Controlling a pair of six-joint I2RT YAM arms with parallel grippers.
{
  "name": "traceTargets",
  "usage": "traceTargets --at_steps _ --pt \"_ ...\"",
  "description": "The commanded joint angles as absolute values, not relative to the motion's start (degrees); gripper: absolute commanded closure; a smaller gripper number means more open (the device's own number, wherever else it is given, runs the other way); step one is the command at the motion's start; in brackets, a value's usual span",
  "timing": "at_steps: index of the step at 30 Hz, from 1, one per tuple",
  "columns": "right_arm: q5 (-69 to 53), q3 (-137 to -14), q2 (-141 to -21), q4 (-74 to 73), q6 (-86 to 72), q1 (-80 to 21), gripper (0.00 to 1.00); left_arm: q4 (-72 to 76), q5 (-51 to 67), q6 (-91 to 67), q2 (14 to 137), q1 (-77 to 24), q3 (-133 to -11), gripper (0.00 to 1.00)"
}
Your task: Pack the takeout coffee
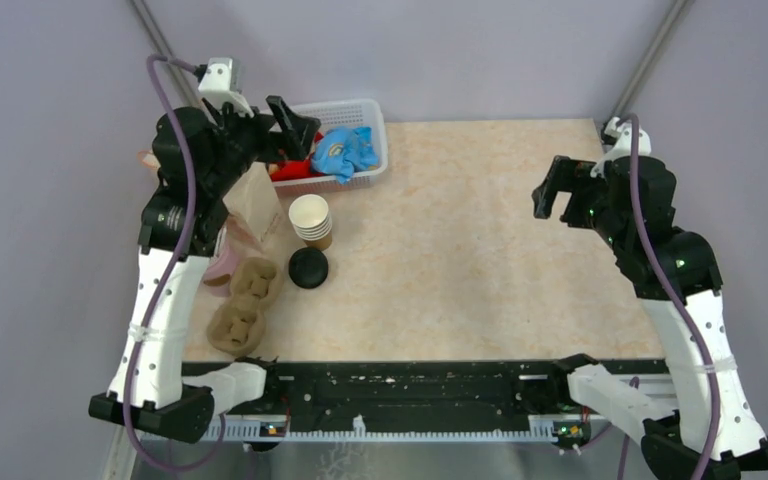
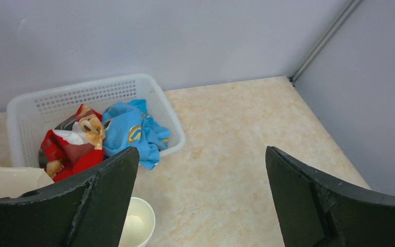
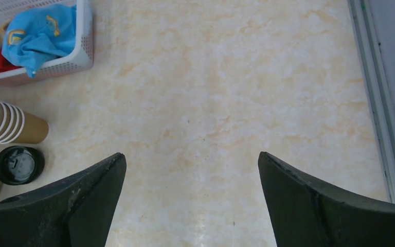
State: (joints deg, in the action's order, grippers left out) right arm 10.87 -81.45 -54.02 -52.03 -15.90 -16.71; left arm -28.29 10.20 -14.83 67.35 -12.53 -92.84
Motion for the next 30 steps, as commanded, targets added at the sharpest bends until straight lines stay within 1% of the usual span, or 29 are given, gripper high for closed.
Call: traceTargets --at_steps 1,6,12,18,21,23,25,27,29,30 --pt "12.23 -84.57 -55.08 -57.32 -17.35 -16.57 0.01 -27.23 16.55 -14.65 64.65 -12.57 -95.00 0.02" --pt "8.66 -86.16 -56.77 -59.35 -18.52 -16.61 0.01 -29.99 16.74 -14.34 64.12 -13.04 -93.80 0.01" --pt "6.56 -85.41 -56.85 -60.33 -18.70 -16.61 0.01 -32.43 17.10 -15.01 63.42 -13.58 -88.88 0.01" --pt "9.86 -85.29 -58.07 -62.89 -22.98 -16.61 0.01 -37.40 15.34 -14.95 64.48 -13.62 -86.88 0.01" --pt "15.41 -84.42 -59.56 -65.61 -27.73 -16.61 0.01 -46.77 5.12 -16.41 67.96 -15.21 -89.26 0.02" --pt "15.49 -82.43 -59.62 -65.51 -27.39 -16.60 0.01 -53.65 -1.77 -17.14 72.30 -16.90 -91.91 0.02" --pt "13.38 -80.56 -59.23 -64.76 -25.63 -16.61 0.01 -60.27 -6.68 -17.59 79.42 -17.62 -94.75 0.02" --pt "9.89 -79.49 -58.97 -64.31 -23.44 -16.59 0.01 -64.10 -8.48 -19.13 84.17 -17.58 -96.10 0.04" --pt "4.24 -78.97 -58.61 -63.24 -21.16 -16.59 0.01 -63.53 -9.68 -18.96 86.87 -17.51 -95.88 0.08" --pt "1.96 -78.56 -58.31 -62.29 -20.72 -16.56 0.01 -62.64 -9.52 -18.56 88.03 -17.32 -95.70 0.12"
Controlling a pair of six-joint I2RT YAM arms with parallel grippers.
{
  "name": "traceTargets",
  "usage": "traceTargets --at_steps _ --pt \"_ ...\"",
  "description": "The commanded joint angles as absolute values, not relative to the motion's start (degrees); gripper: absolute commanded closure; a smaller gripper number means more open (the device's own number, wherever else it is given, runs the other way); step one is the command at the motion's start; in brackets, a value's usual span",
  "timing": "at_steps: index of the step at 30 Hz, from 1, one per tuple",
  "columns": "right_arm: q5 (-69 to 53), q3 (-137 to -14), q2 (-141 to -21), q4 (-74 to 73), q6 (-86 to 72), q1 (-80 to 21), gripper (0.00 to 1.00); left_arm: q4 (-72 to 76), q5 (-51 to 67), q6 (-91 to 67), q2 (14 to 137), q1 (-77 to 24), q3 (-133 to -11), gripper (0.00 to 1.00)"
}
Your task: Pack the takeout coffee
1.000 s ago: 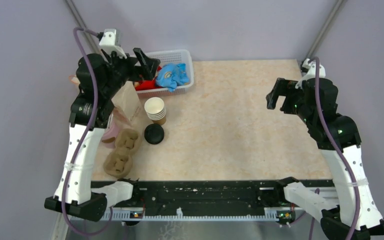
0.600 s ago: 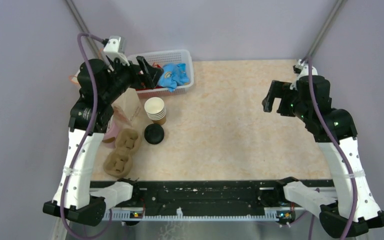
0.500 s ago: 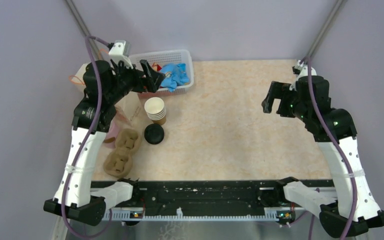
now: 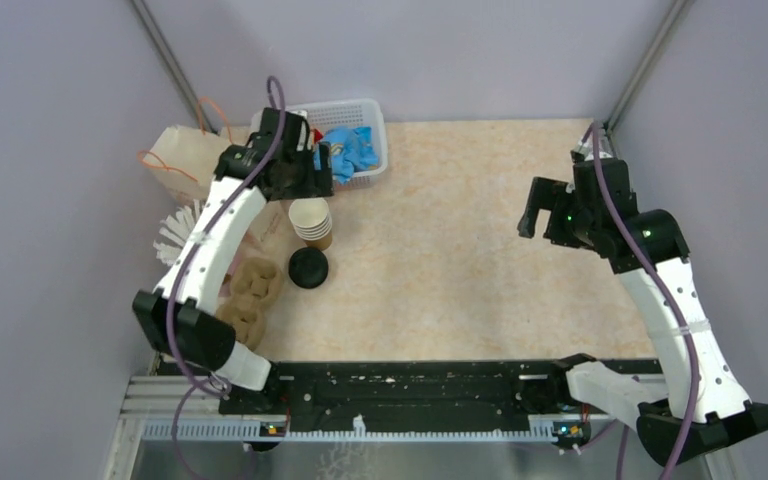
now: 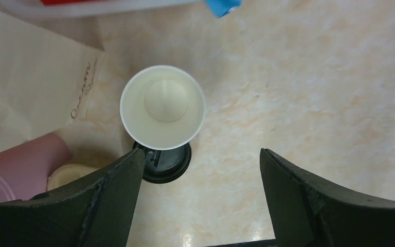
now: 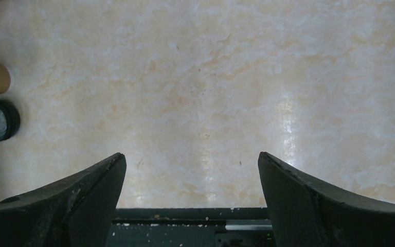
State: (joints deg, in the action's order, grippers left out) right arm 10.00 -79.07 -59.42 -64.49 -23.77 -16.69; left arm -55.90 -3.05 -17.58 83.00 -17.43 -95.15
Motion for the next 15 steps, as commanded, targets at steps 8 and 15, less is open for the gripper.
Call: traceTargets --at_steps 8,15 --pt "-4.45 -77.07 -59.13 -58.27 -20.48 -16.61 0.01 -59.49 -7.61 -19.01 94.58 -13.81 -97.13 0.28" --pt "-4.16 -77.39 -60.37 -58.04 -18.82 -16.61 0.01 -57.18 -8.10 -16.38 95.12 -10.11 -91.46 0.41"
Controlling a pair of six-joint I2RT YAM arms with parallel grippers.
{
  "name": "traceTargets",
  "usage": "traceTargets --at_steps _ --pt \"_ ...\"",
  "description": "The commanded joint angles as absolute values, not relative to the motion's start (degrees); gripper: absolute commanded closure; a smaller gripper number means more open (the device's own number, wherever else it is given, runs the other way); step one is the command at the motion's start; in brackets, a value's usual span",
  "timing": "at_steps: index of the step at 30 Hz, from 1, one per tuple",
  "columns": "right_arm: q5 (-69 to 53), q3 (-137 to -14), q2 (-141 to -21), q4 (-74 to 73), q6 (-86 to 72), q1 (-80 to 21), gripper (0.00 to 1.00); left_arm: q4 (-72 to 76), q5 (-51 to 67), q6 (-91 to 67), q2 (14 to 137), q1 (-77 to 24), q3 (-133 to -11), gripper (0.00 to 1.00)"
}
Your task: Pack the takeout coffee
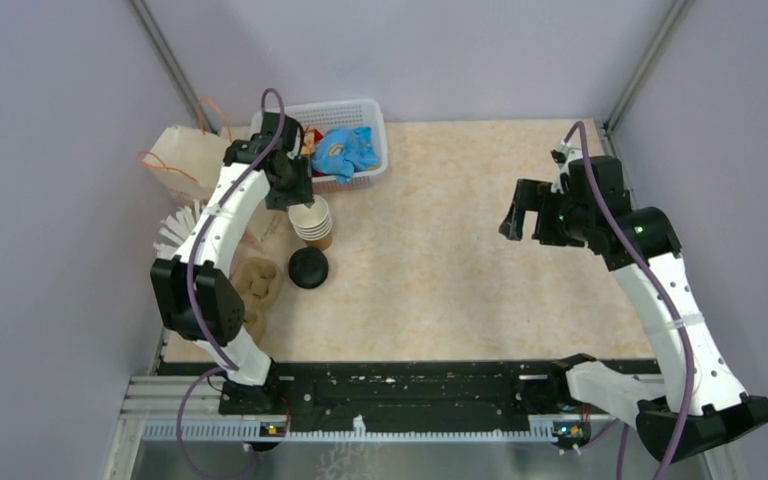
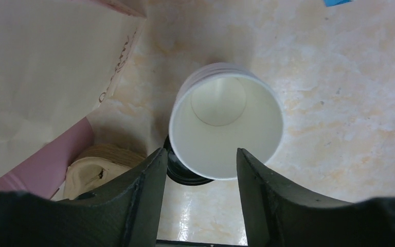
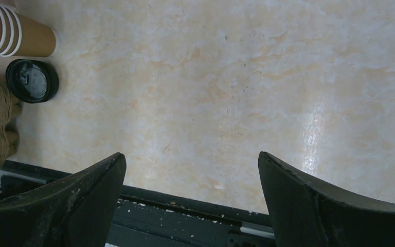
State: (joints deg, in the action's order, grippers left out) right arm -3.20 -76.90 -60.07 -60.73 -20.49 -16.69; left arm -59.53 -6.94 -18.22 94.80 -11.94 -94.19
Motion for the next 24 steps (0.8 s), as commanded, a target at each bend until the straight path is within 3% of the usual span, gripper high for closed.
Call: traceTargets --at_steps 1,21,24 --pt "-4.18 -77.31 -60.46 -57.78 -18.75 -16.60 0.01 -56.84 -8.40 -16.09 95.19 -10.06 -91.53 0.42" --pt "-5.44 -76.43 -62.92 -54.50 -17.73 -16.61 0.01 -55.63 -10.60 -14.69 99.10 -9.40 -91.43 0.72" --pt "-5.61 -76.07 -63.02 -54.35 -17.83 -16.61 0.01 -56.12 -10.84 -14.76 99.15 -9.40 -91.56 0.81"
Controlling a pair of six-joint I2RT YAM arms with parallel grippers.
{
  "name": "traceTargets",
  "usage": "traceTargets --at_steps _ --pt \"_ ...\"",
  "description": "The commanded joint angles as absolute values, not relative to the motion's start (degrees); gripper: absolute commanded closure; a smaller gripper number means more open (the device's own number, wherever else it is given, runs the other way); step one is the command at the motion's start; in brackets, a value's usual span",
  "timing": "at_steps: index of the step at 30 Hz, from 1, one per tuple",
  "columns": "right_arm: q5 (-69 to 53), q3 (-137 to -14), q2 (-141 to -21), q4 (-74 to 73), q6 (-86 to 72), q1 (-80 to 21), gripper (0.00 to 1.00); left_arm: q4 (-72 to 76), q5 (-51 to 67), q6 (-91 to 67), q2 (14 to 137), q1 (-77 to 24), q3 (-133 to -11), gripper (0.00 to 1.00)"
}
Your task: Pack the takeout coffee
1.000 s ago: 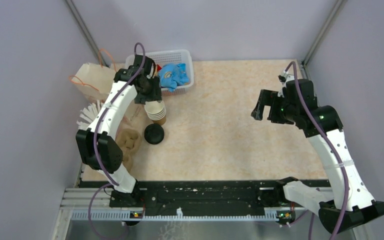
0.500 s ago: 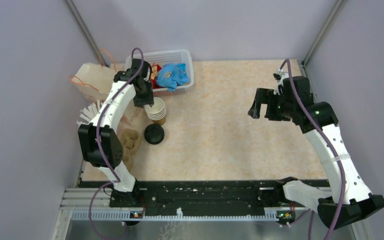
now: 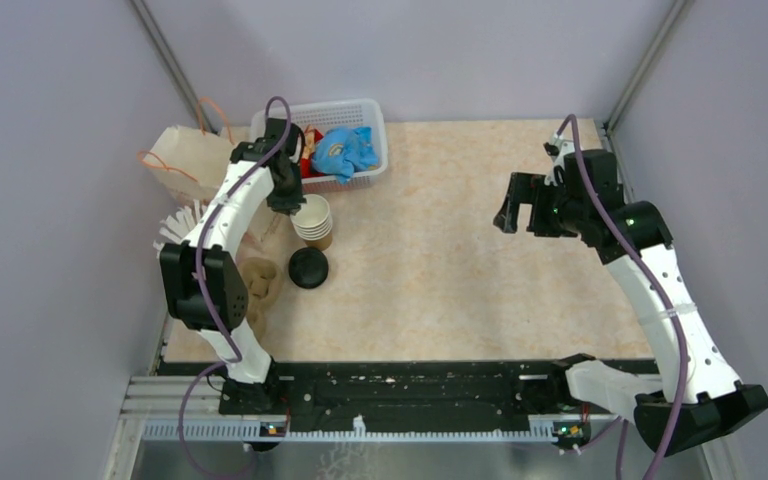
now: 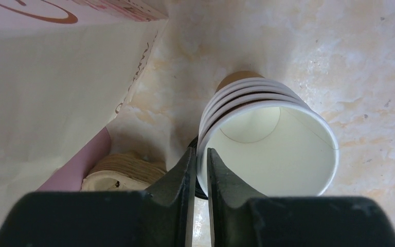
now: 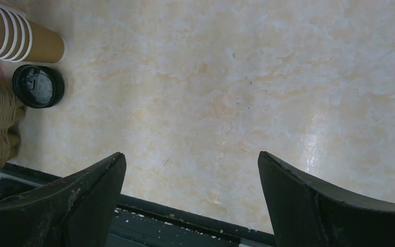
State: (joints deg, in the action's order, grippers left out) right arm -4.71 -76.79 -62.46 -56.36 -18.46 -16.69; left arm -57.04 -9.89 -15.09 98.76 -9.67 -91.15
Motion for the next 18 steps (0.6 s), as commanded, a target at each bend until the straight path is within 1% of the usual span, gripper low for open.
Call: traceTargets --at_steps 1,5,9,18 --pt "-5.64 -75.94 -63.06 -54.32 -17.84 -16.59 0.01 -56.26 -10.92 -14.77 99.10 -9.40 -91.62 0.83" --pt "-5.65 -76.08 -63.02 -54.38 -17.94 -16.61 0.01 -56.48 -10.94 -14.79 98.88 -9.40 -92.18 0.91" --pt "-5.64 -76.86 -63.19 -54.81 -18.10 -16.61 0.01 -58.63 -10.85 -15.53 98.32 -9.40 -94.81 0.95" --pt "-5.80 -77.13 -62.46 -55.33 -18.87 -16.61 0.01 -59.84 -11.29 -15.73 95.46 -9.40 -96.23 0.99"
